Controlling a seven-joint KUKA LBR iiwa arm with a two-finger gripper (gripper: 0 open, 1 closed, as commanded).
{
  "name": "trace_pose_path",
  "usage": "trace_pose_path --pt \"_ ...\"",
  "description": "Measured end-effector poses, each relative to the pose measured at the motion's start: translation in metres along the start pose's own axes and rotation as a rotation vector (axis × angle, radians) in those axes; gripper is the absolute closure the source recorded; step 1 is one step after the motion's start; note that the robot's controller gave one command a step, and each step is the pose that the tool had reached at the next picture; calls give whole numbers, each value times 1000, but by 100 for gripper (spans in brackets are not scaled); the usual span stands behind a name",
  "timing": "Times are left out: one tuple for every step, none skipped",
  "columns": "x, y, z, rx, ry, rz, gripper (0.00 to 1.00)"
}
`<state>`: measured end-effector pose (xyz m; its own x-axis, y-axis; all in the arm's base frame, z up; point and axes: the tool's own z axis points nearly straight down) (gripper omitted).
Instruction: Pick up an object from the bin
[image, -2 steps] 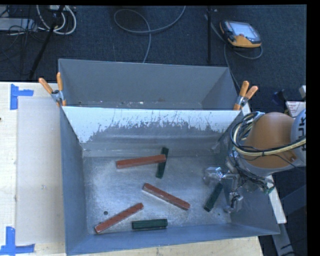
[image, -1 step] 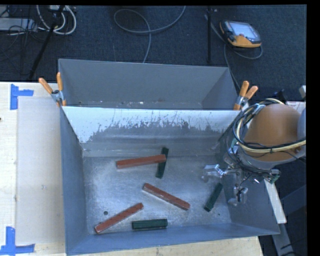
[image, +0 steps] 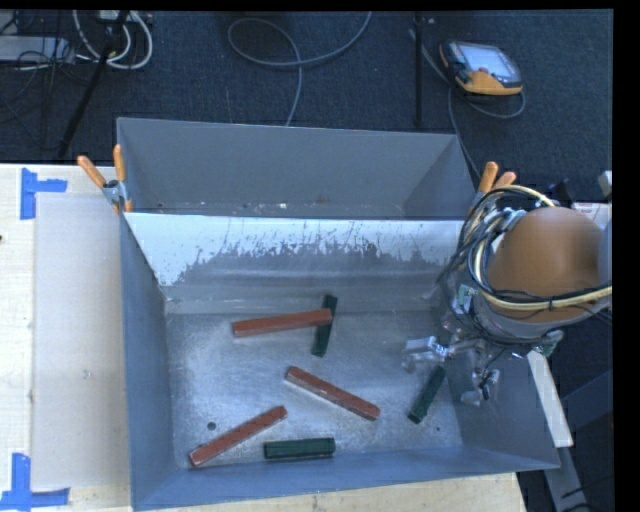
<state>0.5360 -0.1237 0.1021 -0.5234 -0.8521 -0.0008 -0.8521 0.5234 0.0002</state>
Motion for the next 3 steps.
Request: trace_pose_path --pt "4 -1 29 -8 -7 -270 0" --pt "-2 14 31 -4 -5 -584 0" --pt "1 14 33 -4 -4 -578 100"
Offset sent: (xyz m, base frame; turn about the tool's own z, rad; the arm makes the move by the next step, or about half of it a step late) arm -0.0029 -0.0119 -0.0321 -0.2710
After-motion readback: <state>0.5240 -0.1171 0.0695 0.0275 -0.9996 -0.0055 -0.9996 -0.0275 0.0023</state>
